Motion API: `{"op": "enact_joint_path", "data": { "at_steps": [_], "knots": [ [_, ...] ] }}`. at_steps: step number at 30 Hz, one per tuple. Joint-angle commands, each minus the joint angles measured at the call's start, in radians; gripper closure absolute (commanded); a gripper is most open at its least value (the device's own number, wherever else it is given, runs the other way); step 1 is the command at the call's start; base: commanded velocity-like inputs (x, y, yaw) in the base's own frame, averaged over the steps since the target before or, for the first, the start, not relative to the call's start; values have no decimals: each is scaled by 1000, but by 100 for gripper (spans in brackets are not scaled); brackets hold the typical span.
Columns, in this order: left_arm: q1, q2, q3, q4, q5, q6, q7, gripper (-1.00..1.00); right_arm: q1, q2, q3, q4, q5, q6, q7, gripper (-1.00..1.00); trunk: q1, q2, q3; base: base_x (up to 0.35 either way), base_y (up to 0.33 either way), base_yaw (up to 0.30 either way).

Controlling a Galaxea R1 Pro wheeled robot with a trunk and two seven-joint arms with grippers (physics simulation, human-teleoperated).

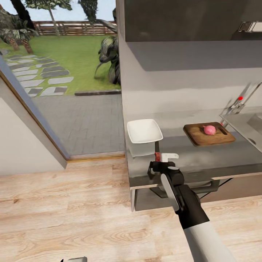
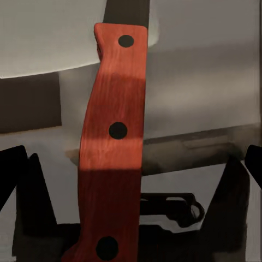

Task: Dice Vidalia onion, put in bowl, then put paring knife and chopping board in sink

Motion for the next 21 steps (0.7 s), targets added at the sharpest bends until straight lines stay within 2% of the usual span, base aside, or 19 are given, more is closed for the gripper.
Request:
{"op": "enact_joint_path", "data": {
  "at_steps": [1, 4, 10, 11, 21],
  "knots": [
    [-2, -1, -8, 4, 6, -6, 3, -100, -1, 0, -4, 5, -5, 8, -10, -100, 1, -1, -2, 0, 0, 0],
    [-2, -1, -8, 4, 6, -6, 3, -100, -1, 0, -16, 5, -18, 9, -9, -100, 1, -1, -2, 0, 0, 0],
    [-2, -1, -9, 4, 6, -6, 3, -100, -1, 0, -21, 2, -16, 14, -9, -100, 1, -1, -2, 0, 0, 0],
    [-2, -1, -9, 4, 6, -6, 3, -100, -1, 1, -21, 24, 99, 17, -9, -100, 1, -1, -2, 0, 0, 0],
    [-2, -1, -9, 4, 6, -6, 3, -100, -1, 2, -21, 24, 99, 18, -9, -100, 1, -1, -4, 0, 0, 0]
  ]
}}
